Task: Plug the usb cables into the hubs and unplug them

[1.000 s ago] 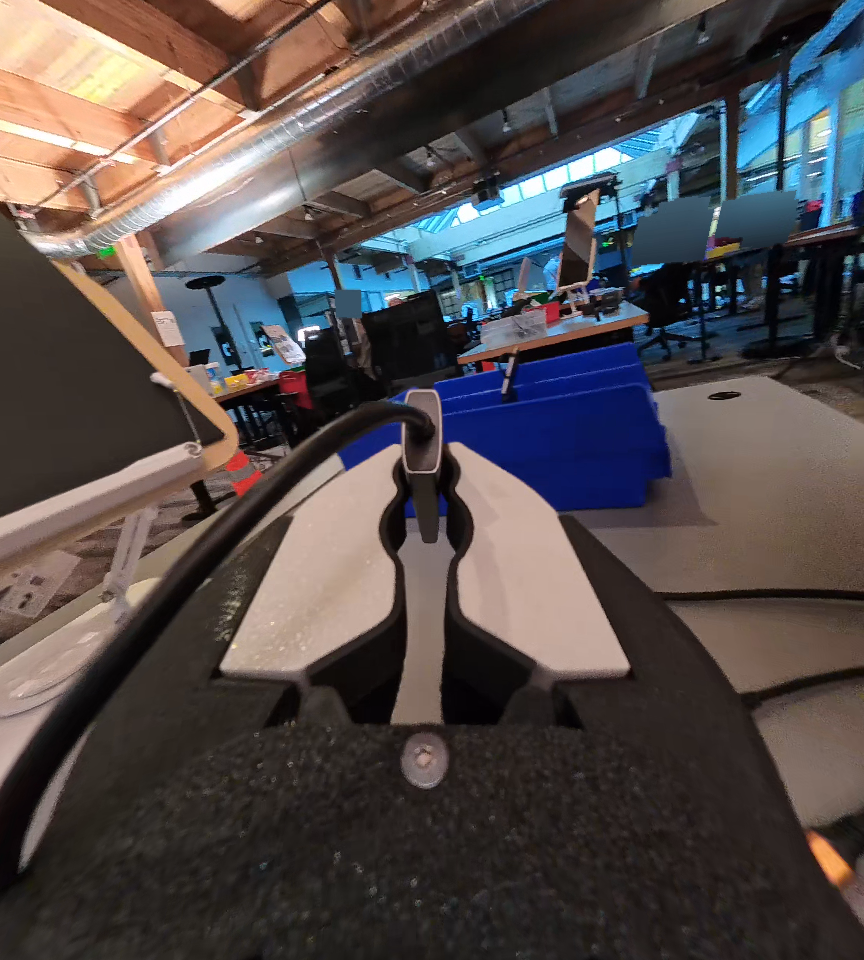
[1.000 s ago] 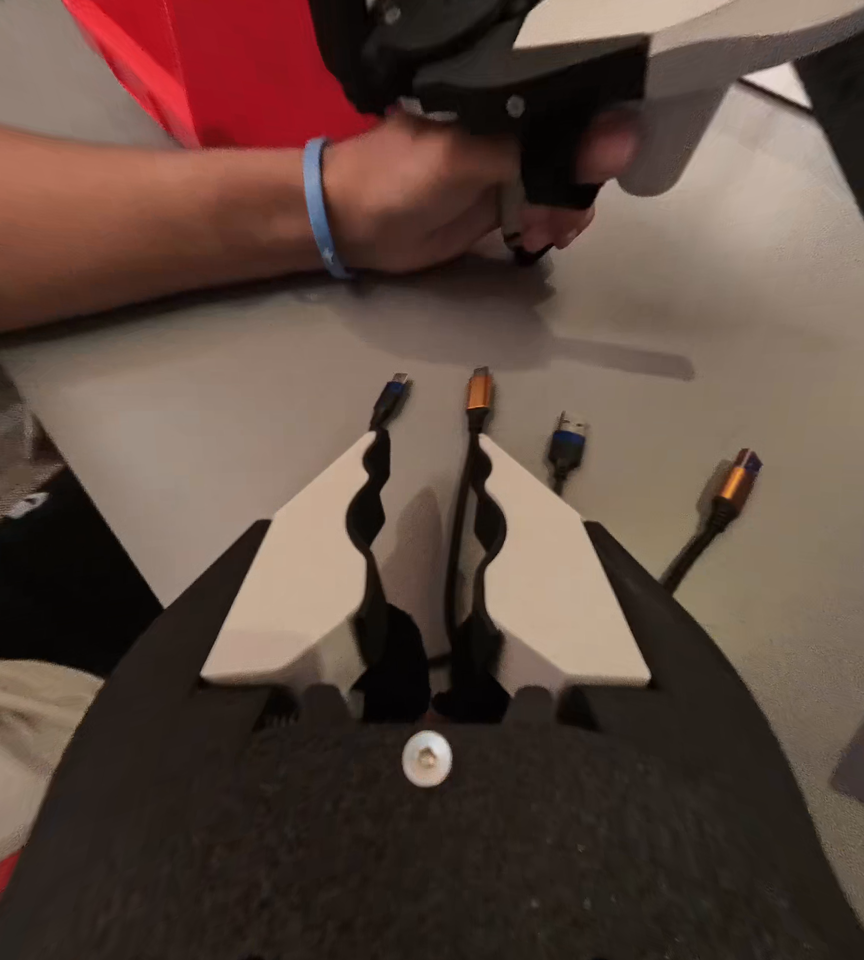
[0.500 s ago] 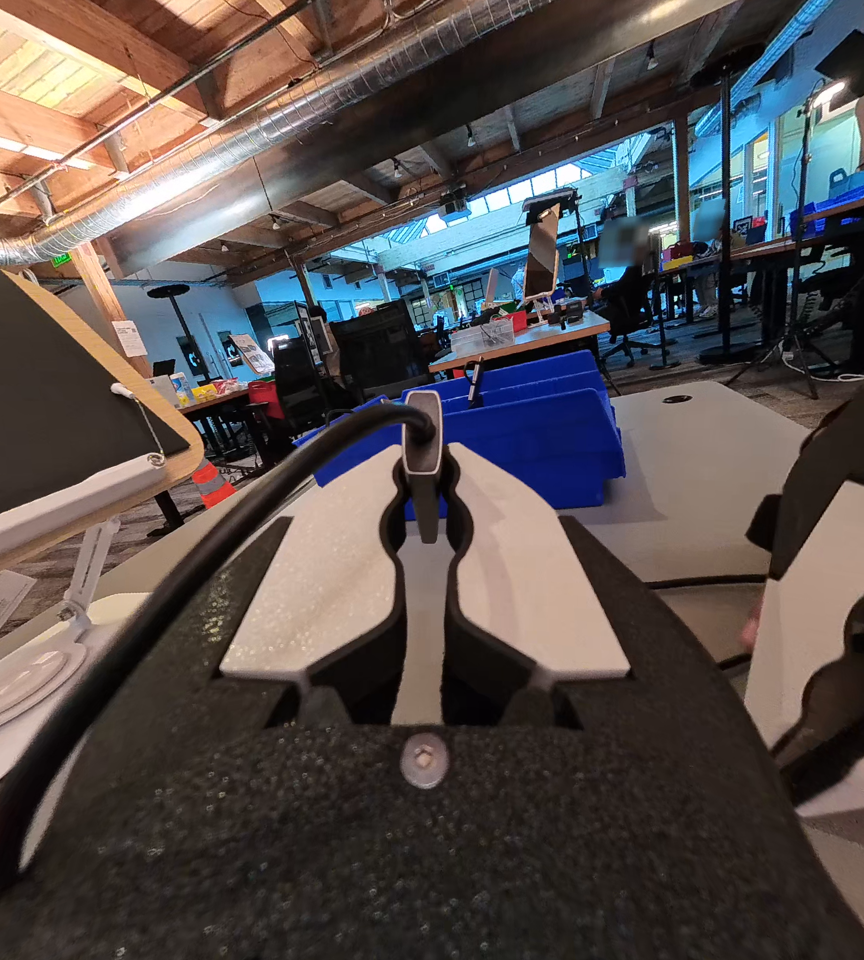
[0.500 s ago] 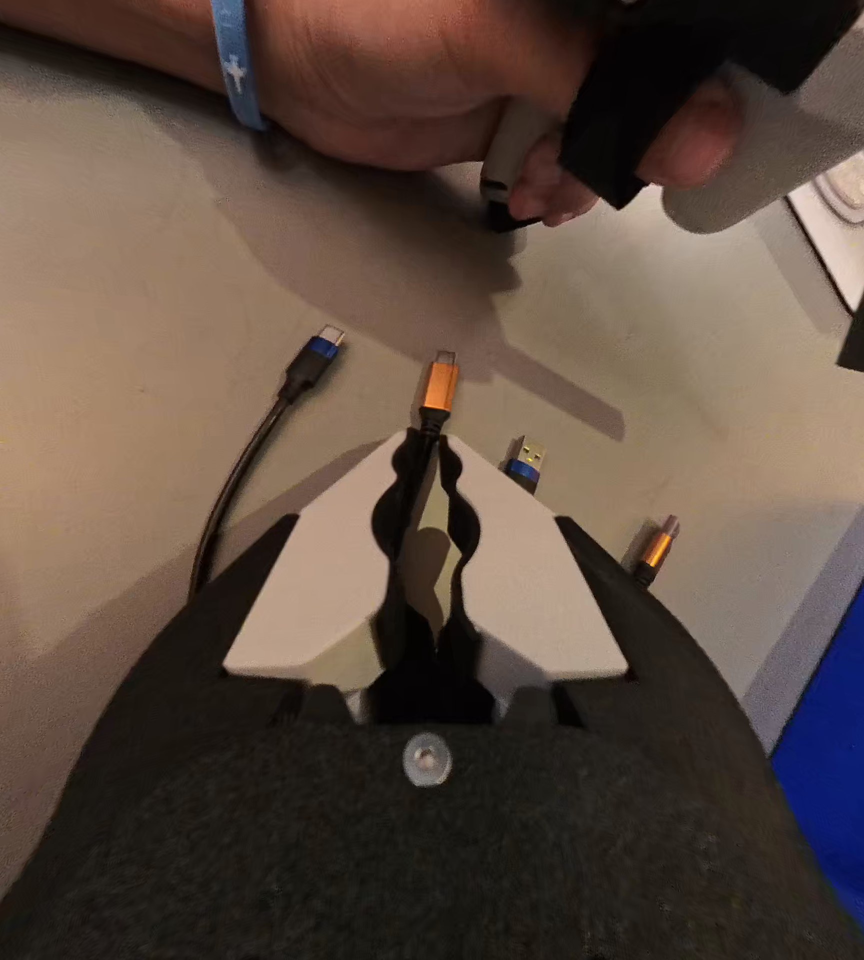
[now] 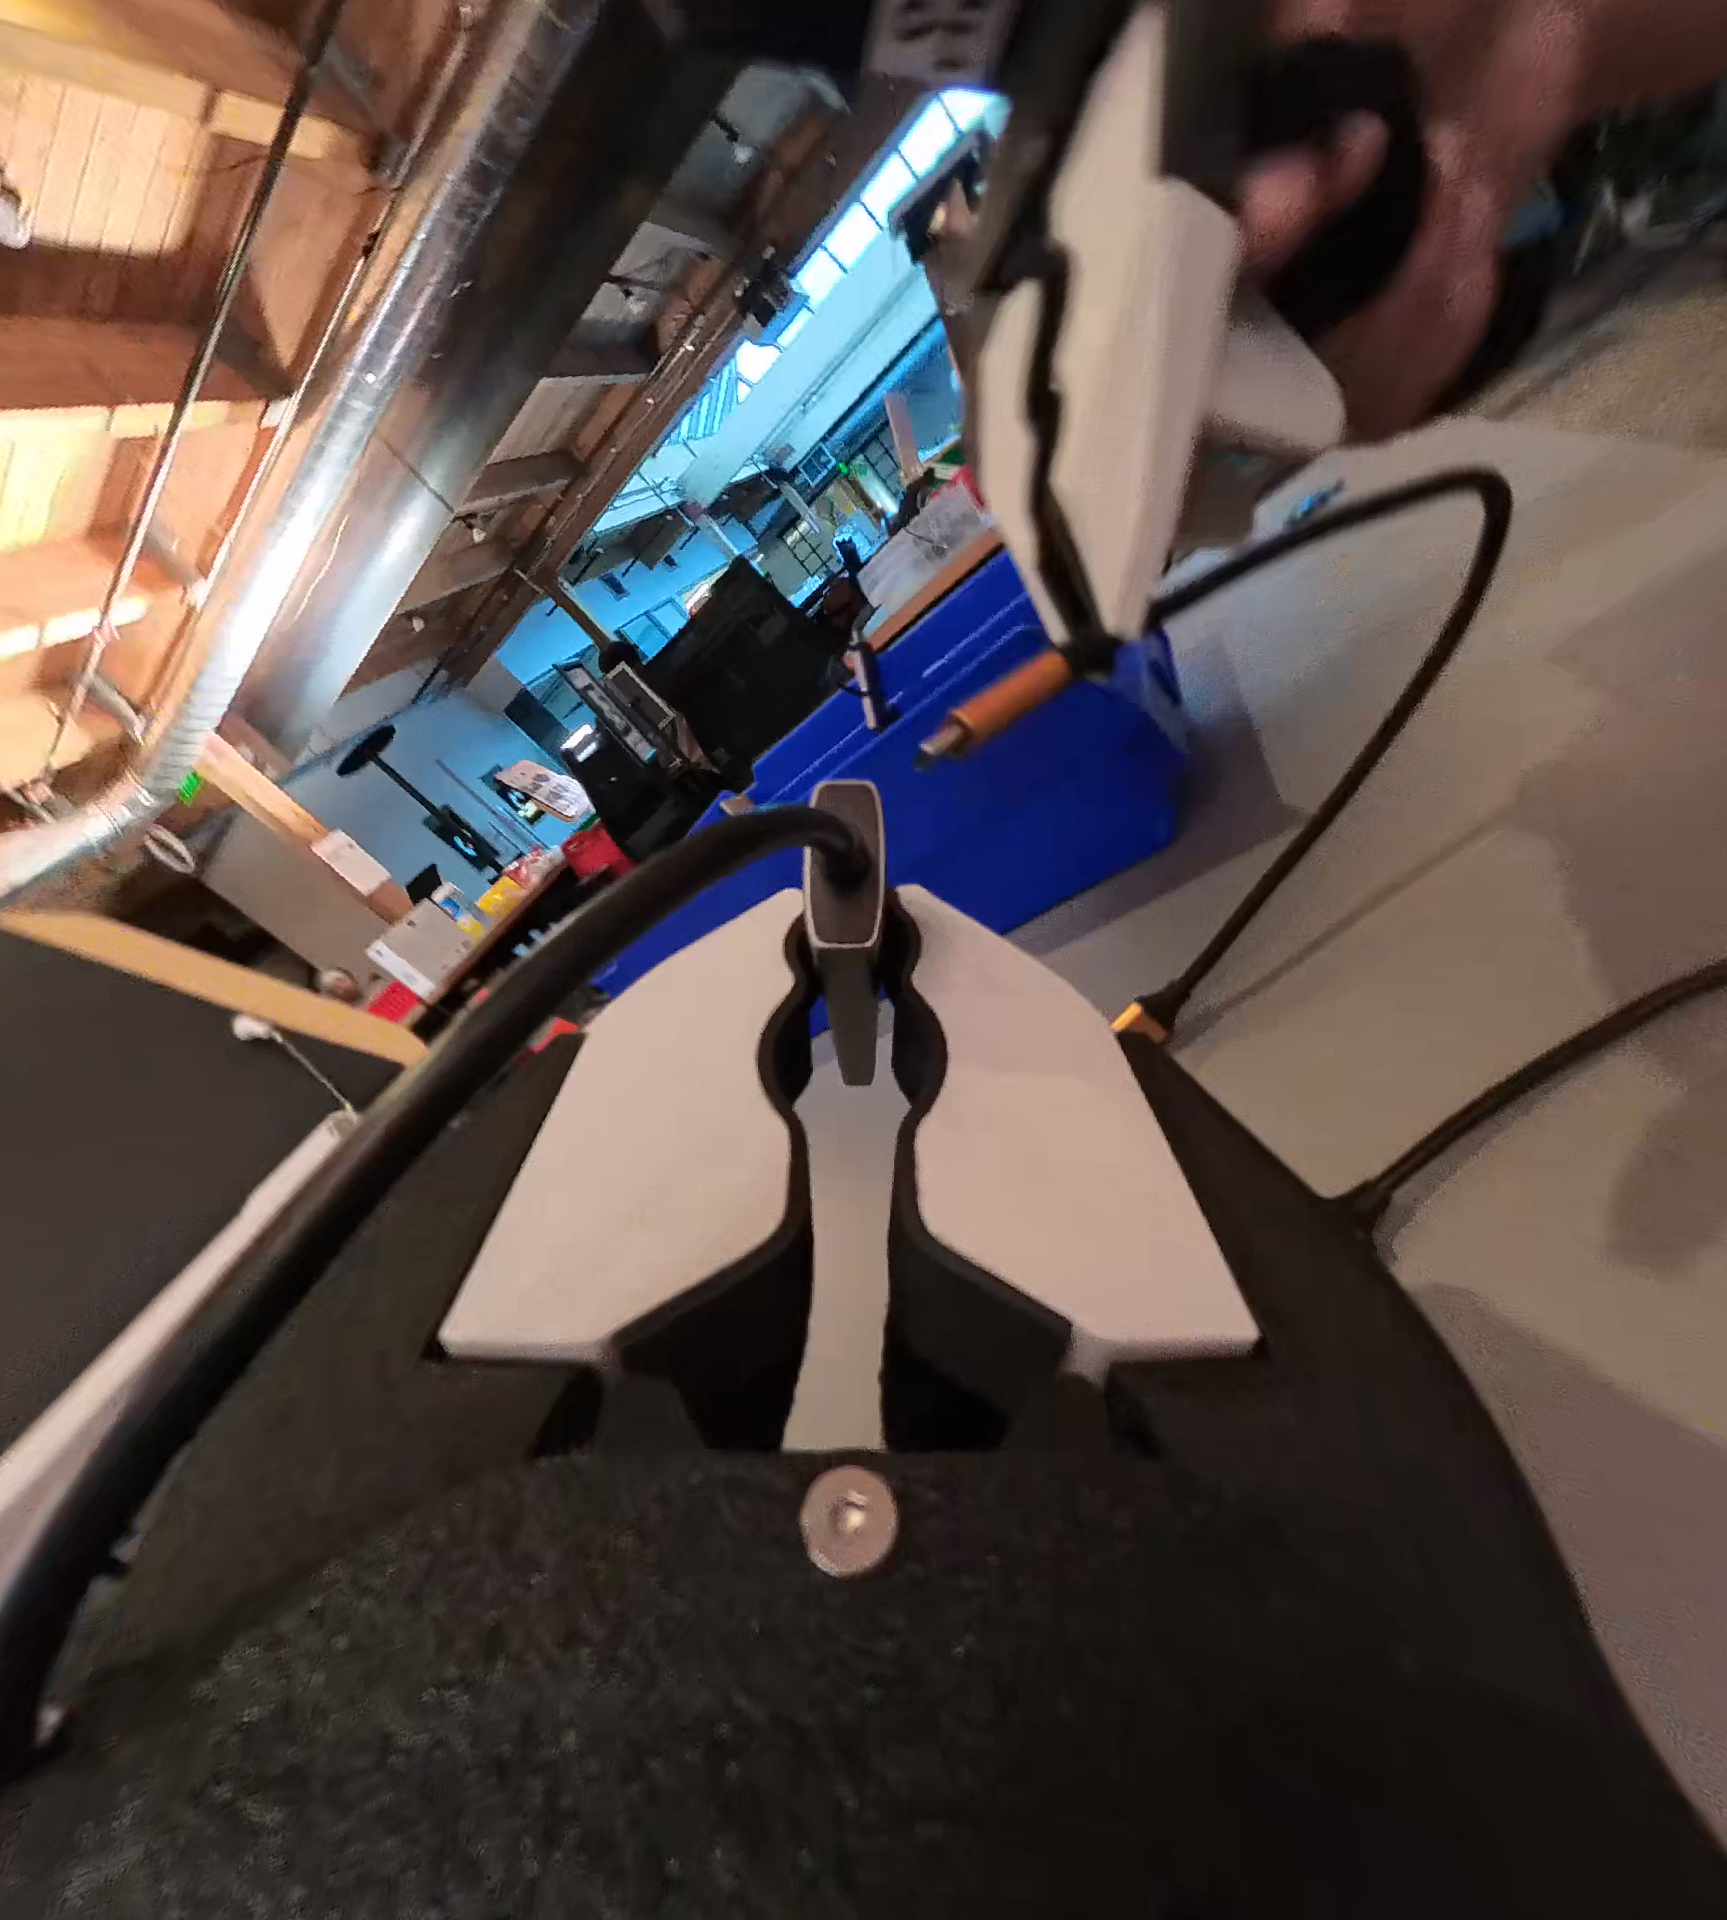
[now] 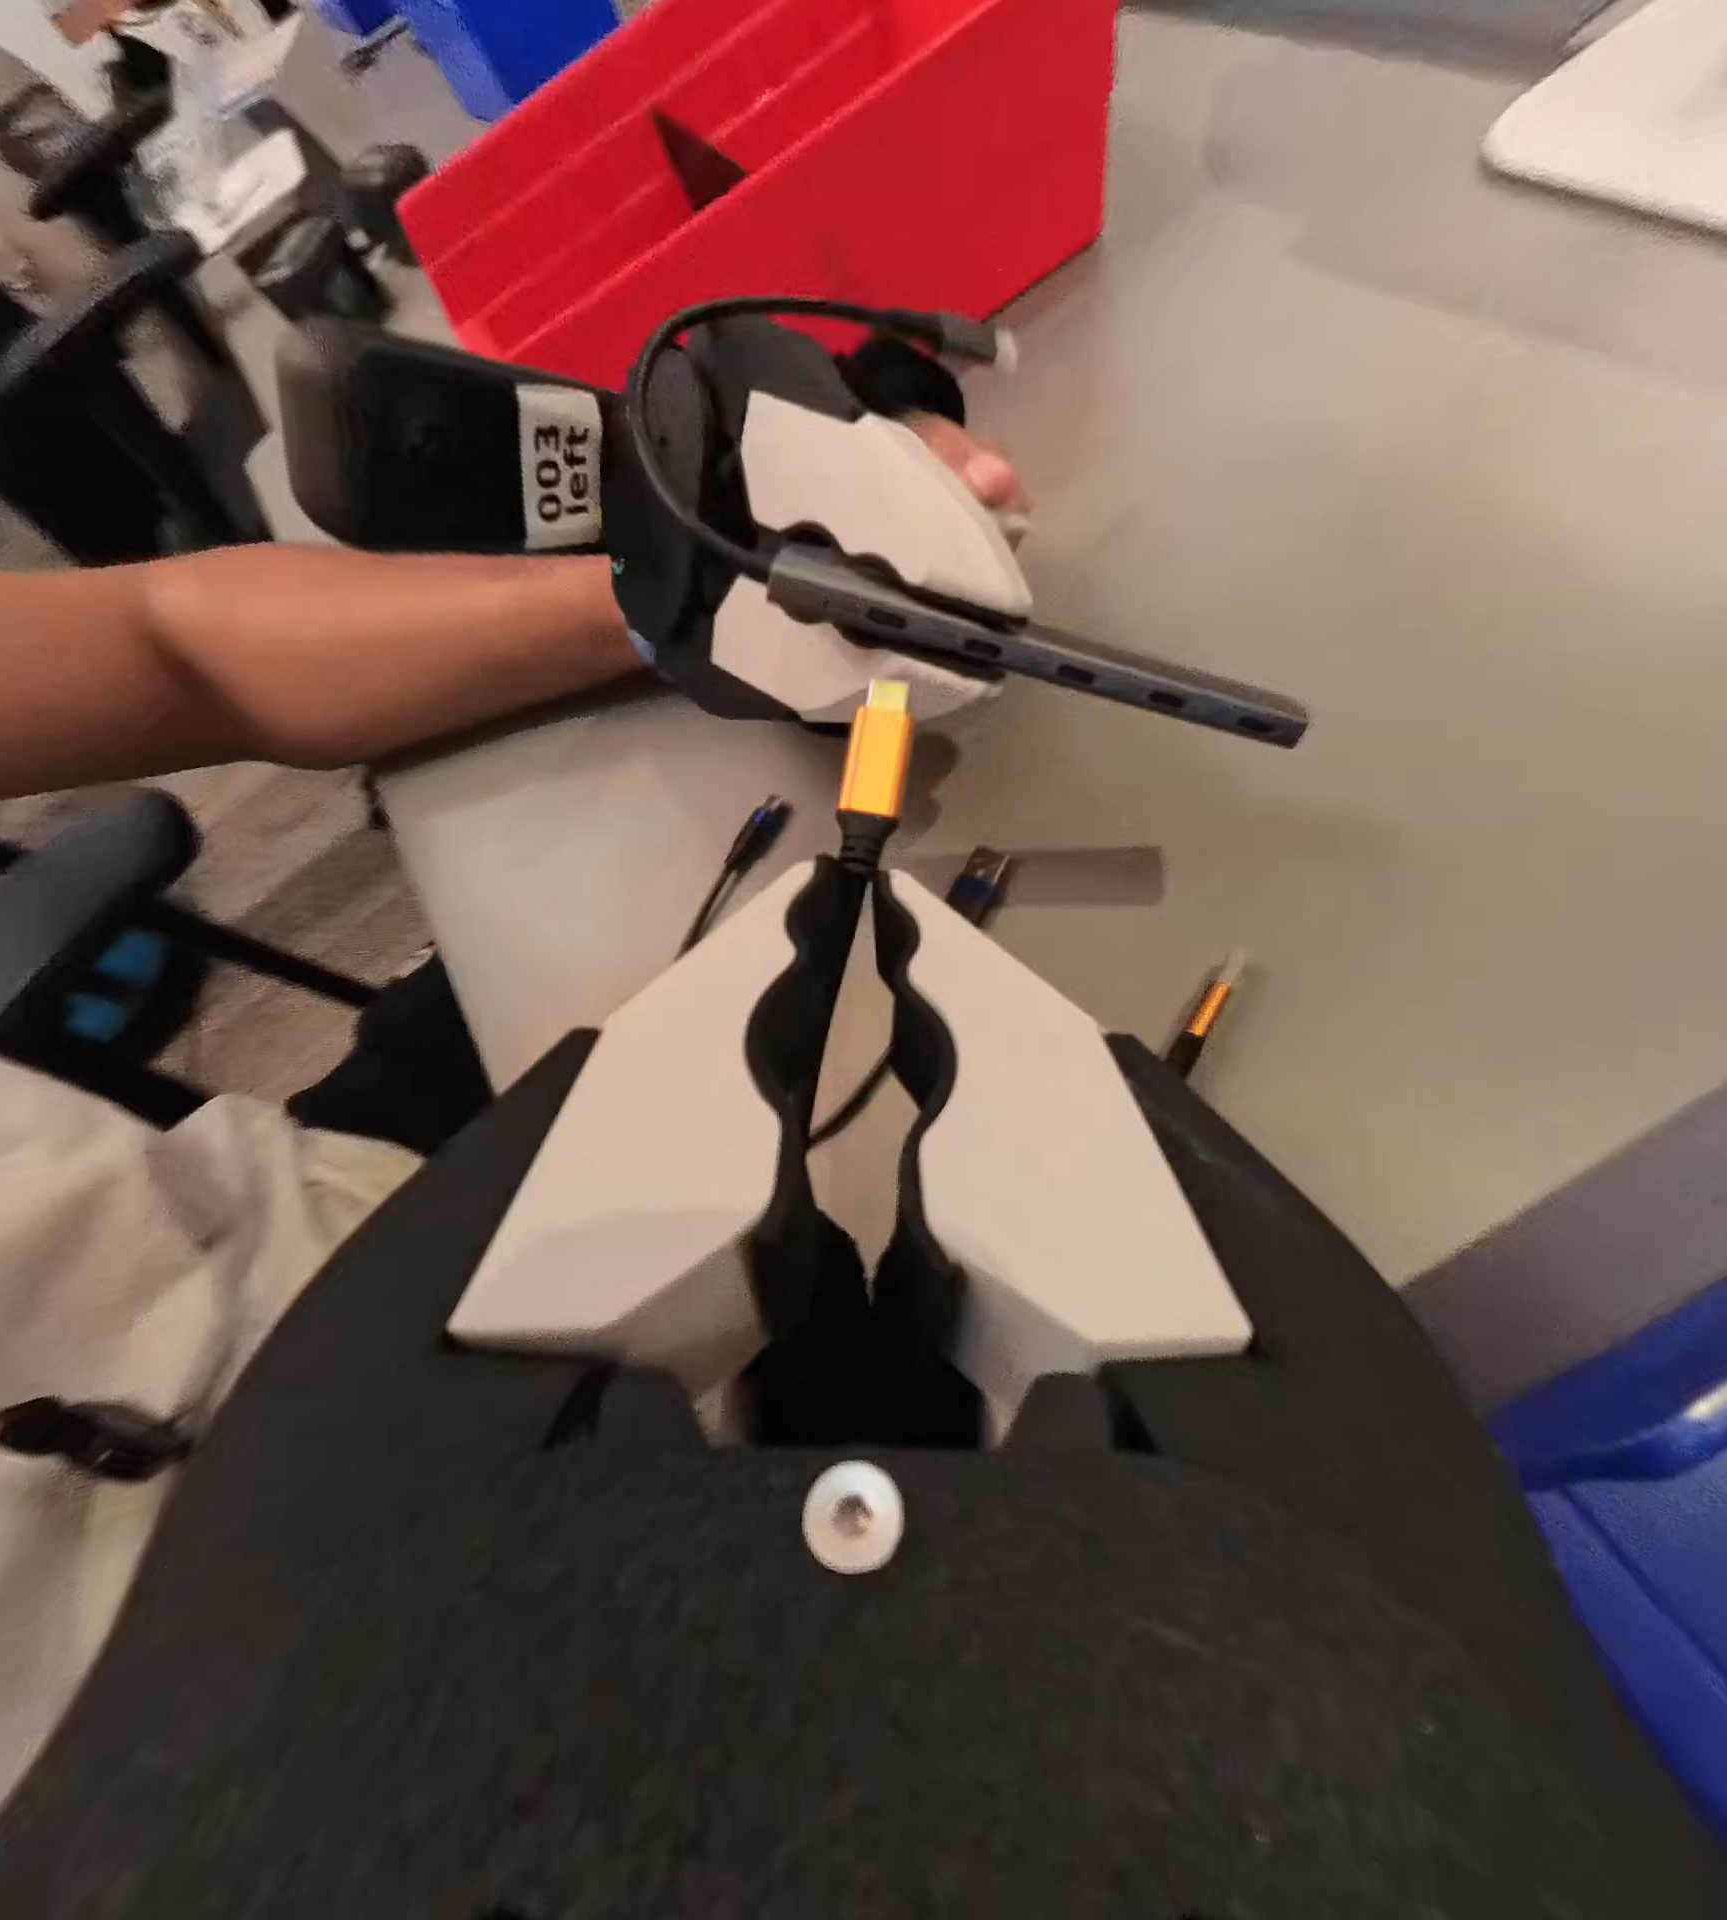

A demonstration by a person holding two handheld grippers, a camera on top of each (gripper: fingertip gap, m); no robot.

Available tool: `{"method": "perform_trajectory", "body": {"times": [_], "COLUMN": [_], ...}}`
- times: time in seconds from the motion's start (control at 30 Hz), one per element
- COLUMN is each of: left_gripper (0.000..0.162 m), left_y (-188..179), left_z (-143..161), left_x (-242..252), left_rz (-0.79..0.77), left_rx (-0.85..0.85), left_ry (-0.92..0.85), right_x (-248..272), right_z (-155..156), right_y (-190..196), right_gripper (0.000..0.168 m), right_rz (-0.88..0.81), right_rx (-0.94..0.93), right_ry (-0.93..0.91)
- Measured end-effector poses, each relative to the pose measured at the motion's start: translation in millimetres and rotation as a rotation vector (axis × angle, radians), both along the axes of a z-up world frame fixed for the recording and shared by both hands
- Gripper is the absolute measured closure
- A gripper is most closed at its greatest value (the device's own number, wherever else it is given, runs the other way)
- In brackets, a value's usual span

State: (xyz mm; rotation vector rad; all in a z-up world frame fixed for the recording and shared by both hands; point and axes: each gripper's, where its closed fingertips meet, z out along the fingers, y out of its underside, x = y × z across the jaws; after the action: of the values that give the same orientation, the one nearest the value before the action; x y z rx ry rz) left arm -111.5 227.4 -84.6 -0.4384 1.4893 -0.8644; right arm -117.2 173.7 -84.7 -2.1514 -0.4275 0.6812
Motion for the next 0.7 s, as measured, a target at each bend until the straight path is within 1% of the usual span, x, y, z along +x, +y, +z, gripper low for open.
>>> {"method": "perform_trajectory", "body": {"times": [0.07,0.13,0.27,0.33,0.47,0.7], "left_gripper": [0.152,0.152,0.152,0.152,0.152,0.152], "left_y": [-10,-18,-26,-28,-28,-31], "left_z": [-4,-6,-9,-12,-18,-20], "left_x": [1,1,2,2,3,2], "left_rz": [0.004,0.000,-0.004,-0.006,0.002,-0.001], "left_rx": [0.101,0.146,0.202,0.231,0.285,0.324], "left_ry": [-0.008,-0.010,-0.010,-0.001,0.013,0.015], "right_x": [5,2,-2,-5,-7,-9], "right_z": [-10,-16,-23,-22,-22,-21], "right_y": [-4,-7,-12,-13,-15,-16], "right_gripper": [0.165,0.165,0.165,0.165,0.165,0.165], "right_rz": [0.012,0.031,0.060,0.066,0.077,0.083], "right_rx": [-0.043,-0.062,-0.083,-0.081,-0.083,-0.082], "right_ry": [-0.032,-0.035,-0.044,-0.017,-0.033,-0.055]}}
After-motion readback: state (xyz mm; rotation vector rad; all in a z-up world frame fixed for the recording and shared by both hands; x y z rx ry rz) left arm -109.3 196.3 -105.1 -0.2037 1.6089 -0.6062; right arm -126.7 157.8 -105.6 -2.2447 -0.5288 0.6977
